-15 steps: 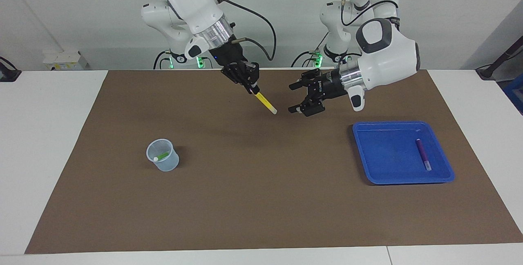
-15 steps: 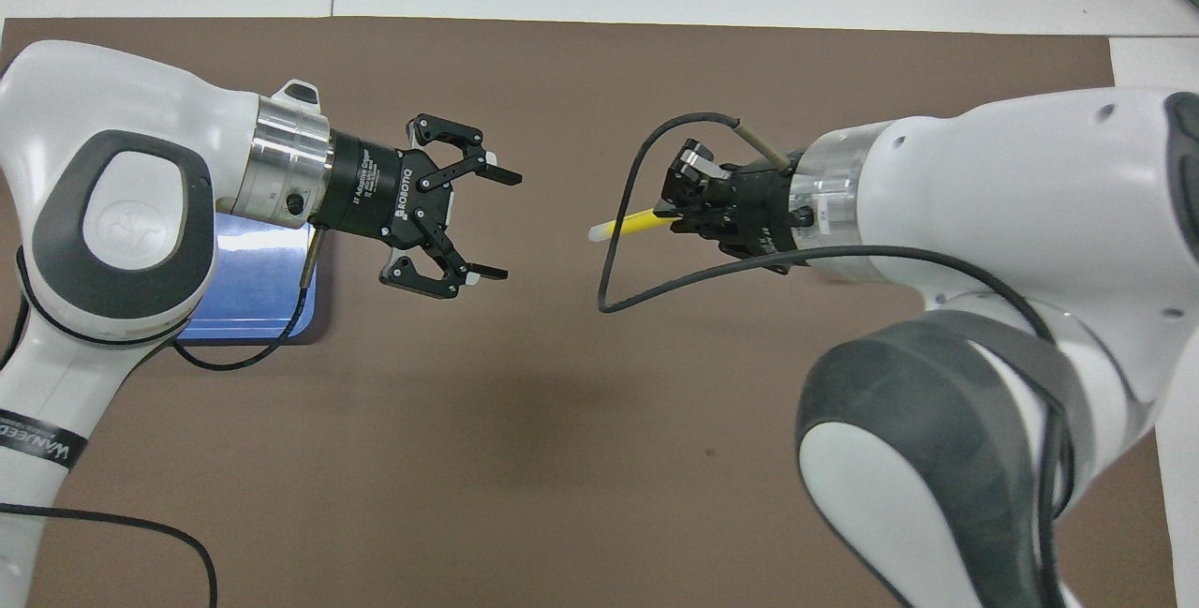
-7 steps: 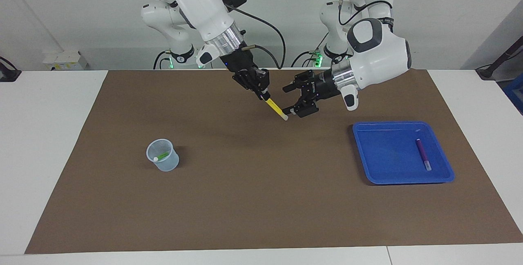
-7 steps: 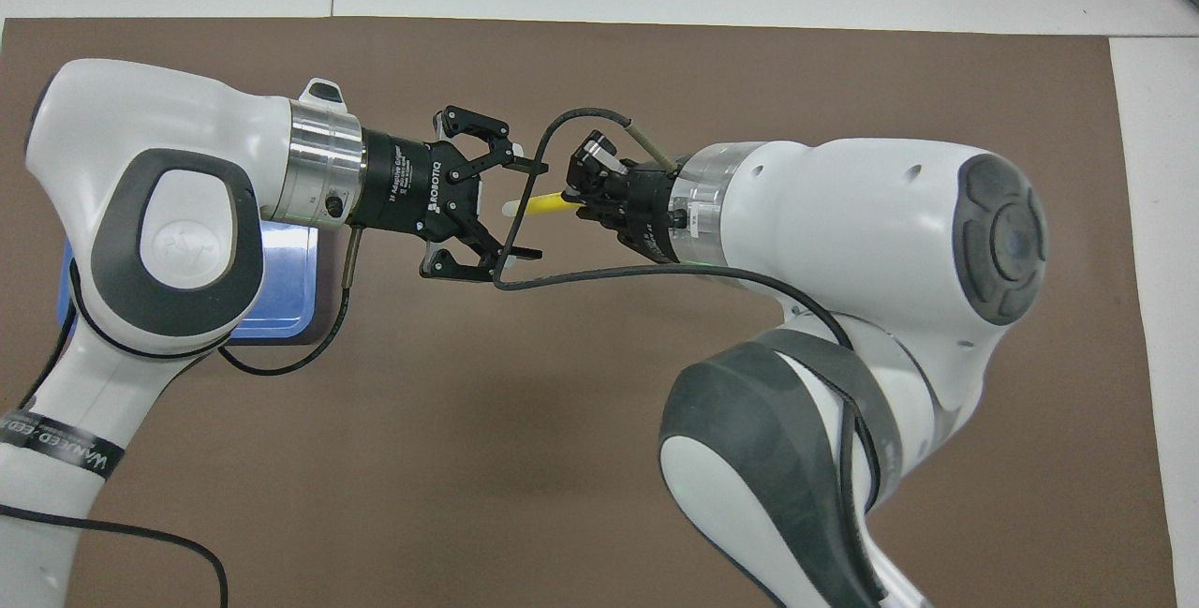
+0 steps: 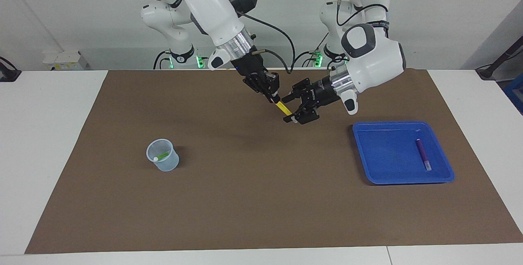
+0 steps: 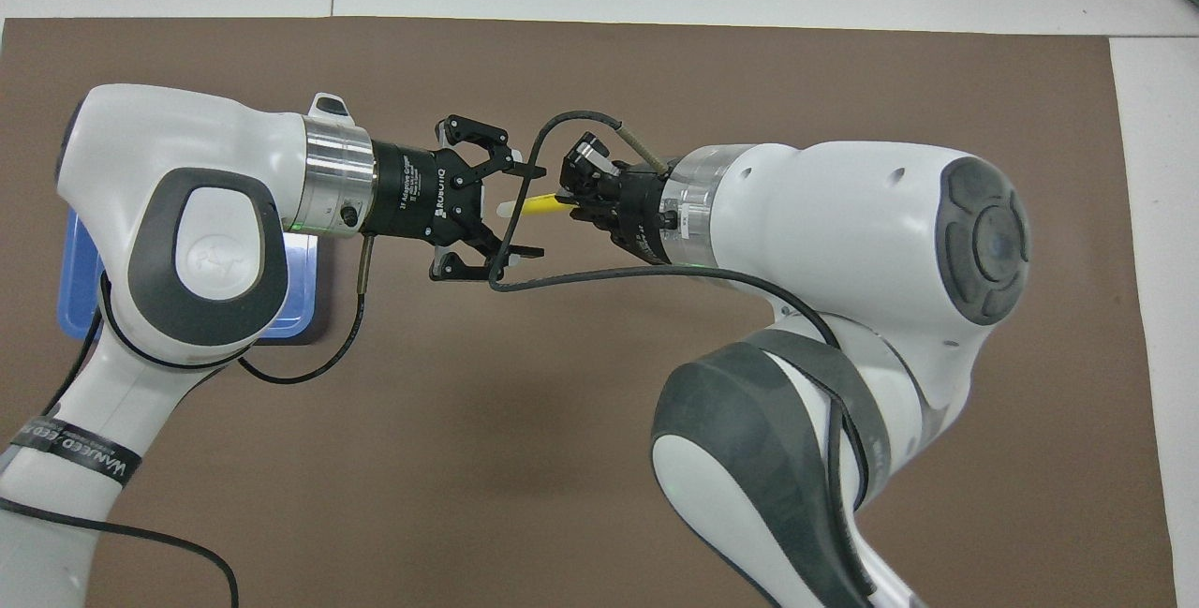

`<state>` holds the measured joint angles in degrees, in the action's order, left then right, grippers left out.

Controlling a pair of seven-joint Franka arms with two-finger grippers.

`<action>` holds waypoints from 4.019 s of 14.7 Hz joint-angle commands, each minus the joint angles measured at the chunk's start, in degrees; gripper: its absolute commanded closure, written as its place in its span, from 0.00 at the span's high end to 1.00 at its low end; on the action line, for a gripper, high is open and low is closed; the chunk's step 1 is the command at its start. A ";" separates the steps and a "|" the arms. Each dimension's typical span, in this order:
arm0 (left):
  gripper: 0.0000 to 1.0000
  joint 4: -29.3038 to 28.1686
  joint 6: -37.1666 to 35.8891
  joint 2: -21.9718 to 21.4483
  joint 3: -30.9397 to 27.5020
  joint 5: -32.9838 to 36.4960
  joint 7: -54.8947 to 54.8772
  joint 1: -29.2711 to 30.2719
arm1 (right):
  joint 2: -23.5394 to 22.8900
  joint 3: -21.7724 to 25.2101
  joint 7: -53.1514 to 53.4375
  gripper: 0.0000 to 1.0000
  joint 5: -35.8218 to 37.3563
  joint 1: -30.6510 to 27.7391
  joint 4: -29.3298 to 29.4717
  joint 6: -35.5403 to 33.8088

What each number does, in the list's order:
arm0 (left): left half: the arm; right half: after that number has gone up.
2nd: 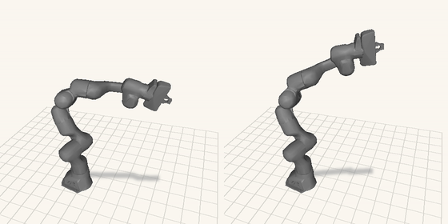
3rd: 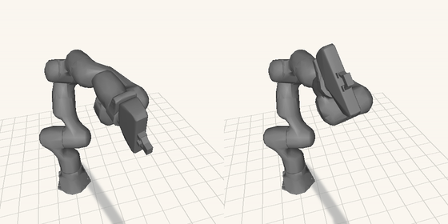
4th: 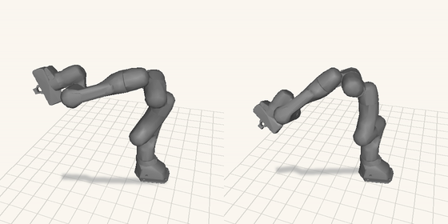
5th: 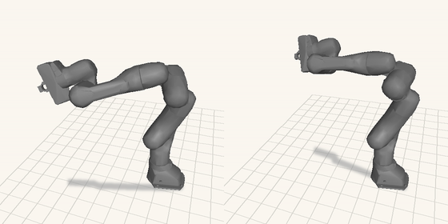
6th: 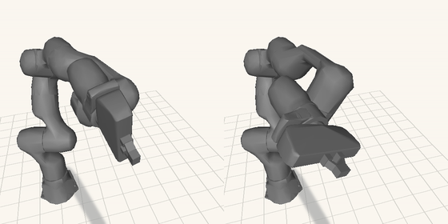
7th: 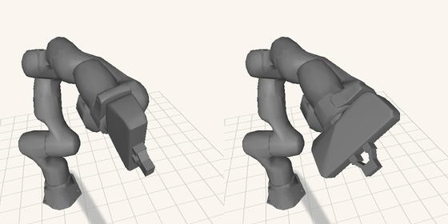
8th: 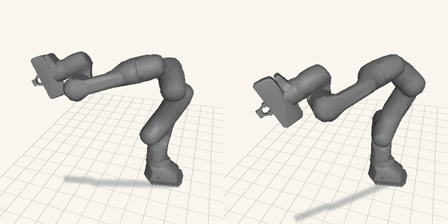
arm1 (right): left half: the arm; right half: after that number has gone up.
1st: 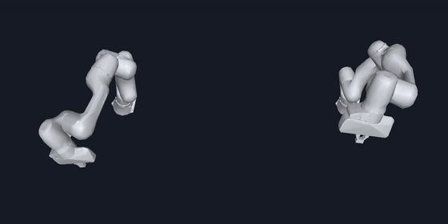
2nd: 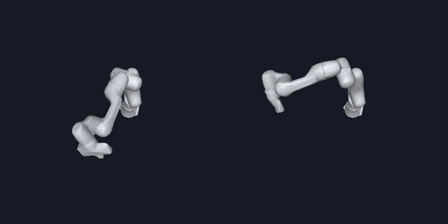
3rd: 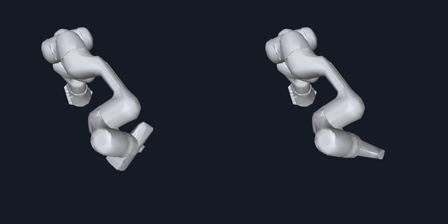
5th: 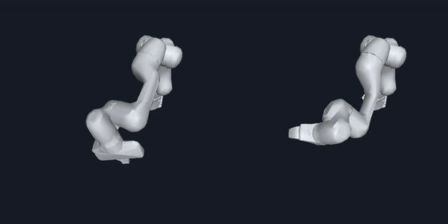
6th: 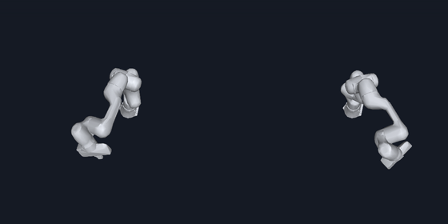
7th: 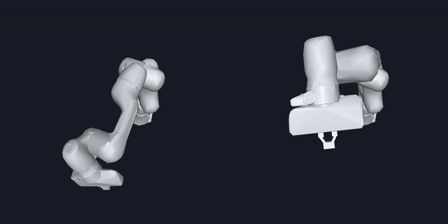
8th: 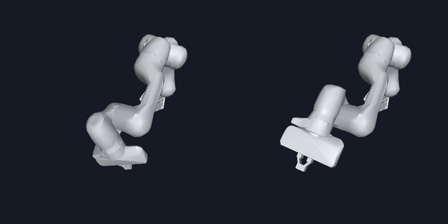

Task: Right arm passes pens to left for tray arrangement
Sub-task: 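Close the left gripper on the yellow pen held by the right gripper, then lower the yellow pen into the blue tray while the right gripper returns to the cup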

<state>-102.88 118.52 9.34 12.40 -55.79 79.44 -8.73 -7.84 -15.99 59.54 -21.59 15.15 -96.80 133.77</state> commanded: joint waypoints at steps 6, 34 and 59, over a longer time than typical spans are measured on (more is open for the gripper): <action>0.54 -2.85 0.93 -2.57 -0.36 -0.90 -0.51 -0.76 | 0.20 -0.18 0.14 0.00 -0.74 -0.30 -0.32 0.53; 0.00 -3.38 -10.85 -4.06 -0.71 38.36 -48.79 7.22 | 1.16 0.26 -34.97 1.00 1.55 -10.57 -1.11 -13.96; 0.00 -6.72 14.89 6.91 -0.71 64.84 -91.04 24.02 | -2.26 0.26 -62.17 0.78 12.53 -33.26 -7.17 -5.36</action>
<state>-109.19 130.90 15.08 11.23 7.27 -10.70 14.07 -9.91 -14.95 -0.79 -9.88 -17.39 -103.41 126.96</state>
